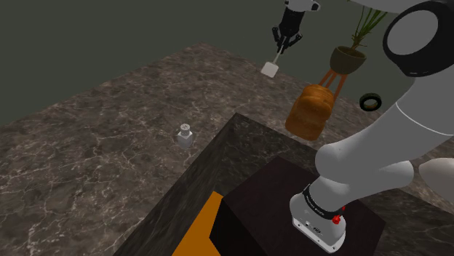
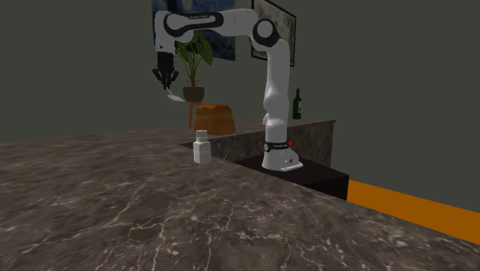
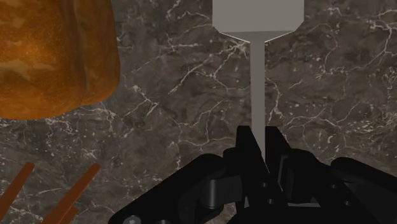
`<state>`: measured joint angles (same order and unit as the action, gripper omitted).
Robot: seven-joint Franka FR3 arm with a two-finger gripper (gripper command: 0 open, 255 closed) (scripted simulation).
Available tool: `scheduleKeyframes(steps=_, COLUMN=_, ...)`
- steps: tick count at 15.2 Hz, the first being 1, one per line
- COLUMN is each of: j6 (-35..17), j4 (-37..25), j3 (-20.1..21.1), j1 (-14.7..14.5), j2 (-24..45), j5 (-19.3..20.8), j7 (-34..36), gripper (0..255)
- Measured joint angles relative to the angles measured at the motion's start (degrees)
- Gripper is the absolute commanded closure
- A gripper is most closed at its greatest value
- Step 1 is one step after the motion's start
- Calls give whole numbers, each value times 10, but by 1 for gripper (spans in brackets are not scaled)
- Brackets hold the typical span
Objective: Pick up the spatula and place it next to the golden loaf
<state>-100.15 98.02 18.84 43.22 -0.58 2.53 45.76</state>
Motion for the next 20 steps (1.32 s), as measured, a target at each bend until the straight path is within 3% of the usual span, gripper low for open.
scheduleKeyframes(steps=3, j6=-5, j4=-14, j3=-9, j1=9, j2=19, j5=5, j7=-16, gripper=255)
scheduleKeyframes(steps=20, j6=-133, j4=106, j3=-10, j1=10, j2=28, j5=10, j7=-11, gripper=255)
